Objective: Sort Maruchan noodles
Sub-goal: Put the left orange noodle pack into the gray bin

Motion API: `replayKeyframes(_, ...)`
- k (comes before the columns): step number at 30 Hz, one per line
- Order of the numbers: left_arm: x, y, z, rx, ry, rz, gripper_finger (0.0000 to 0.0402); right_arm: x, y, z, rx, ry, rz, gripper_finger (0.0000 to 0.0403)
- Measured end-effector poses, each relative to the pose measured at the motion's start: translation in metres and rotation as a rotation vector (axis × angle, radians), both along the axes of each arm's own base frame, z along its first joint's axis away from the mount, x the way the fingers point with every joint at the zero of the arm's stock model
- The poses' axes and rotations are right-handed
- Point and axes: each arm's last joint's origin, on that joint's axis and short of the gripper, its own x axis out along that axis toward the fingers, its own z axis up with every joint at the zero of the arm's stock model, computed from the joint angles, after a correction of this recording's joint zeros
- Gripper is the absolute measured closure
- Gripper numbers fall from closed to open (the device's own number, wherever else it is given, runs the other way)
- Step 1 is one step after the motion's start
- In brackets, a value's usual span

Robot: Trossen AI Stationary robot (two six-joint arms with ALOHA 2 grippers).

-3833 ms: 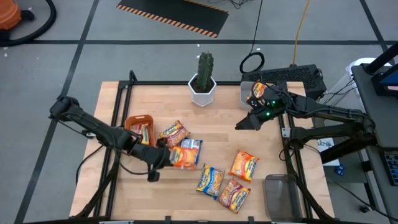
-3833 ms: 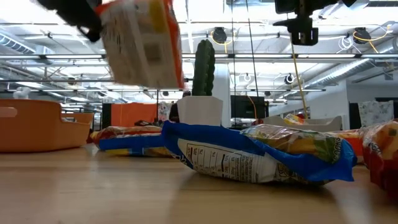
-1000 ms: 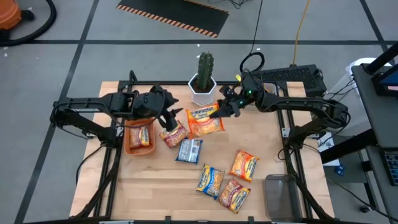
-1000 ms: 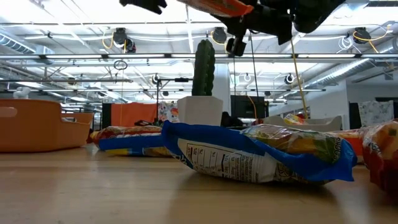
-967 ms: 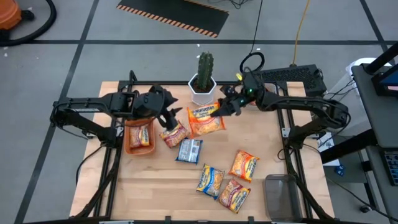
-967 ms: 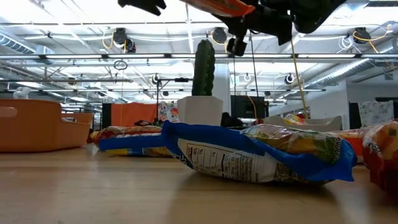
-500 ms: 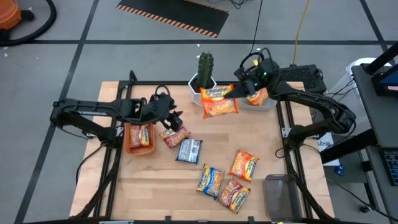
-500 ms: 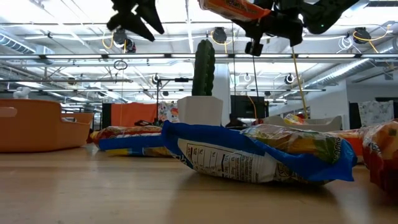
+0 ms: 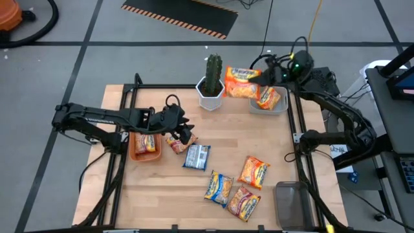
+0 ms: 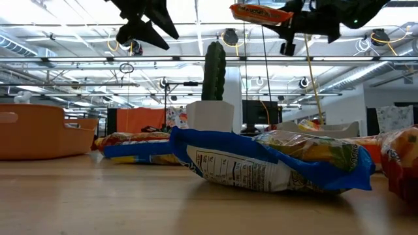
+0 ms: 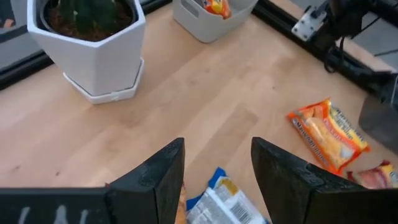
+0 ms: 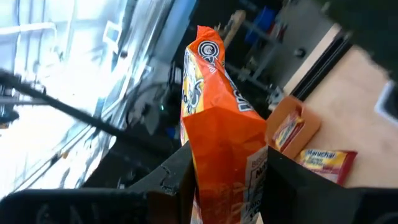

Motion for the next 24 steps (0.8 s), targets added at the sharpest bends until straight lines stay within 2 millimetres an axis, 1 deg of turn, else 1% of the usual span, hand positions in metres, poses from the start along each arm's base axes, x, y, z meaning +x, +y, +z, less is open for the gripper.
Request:
replayKeyframes(3,0.000,0.002,0.000,0.030,0.029,-0.083,0.0211,-0.010,0.000,0.006,0.015,-0.014,-0.073,0.0287)
replayKeyframes(7,0.000,0.008,-0.001,0.024,0.050,-0.151,0.0211,-0.019,0.002,0.014,0.048,-0.026,-0.101,0.0287)
replayKeyframes(10,0.000,0.013,-0.002,0.014,0.057,-0.201,0.0211,-0.023,0.007,0.019,0.074,-0.040,-0.129,0.0287)
replayKeyframes(12,0.000,0.017,-0.002,0.019,0.063,-0.236,0.0211,-0.025,0.014,0.025,0.070,-0.061,-0.148,0.0287)
replayKeyframes(15,0.000,0.024,-0.002,0.039,0.073,-0.282,0.0211,-0.024,0.026,0.032,0.058,-0.086,-0.183,0.0287)
replayKeyframes(18,-0.001,0.032,-0.002,0.060,0.080,-0.311,0.0211,-0.020,0.037,0.032,0.056,-0.077,-0.241,0.0287)
replayKeyframes(21,-0.002,0.040,-0.002,0.066,0.083,-0.349,0.0211,-0.013,0.049,0.037,0.051,-0.044,-0.267,0.0287)
replayKeyframes(24,-0.004,0.048,-0.003,0.069,0.090,-0.387,0.0211,-0.004,0.061,0.047,0.039,0.001,-0.287,0.0287)
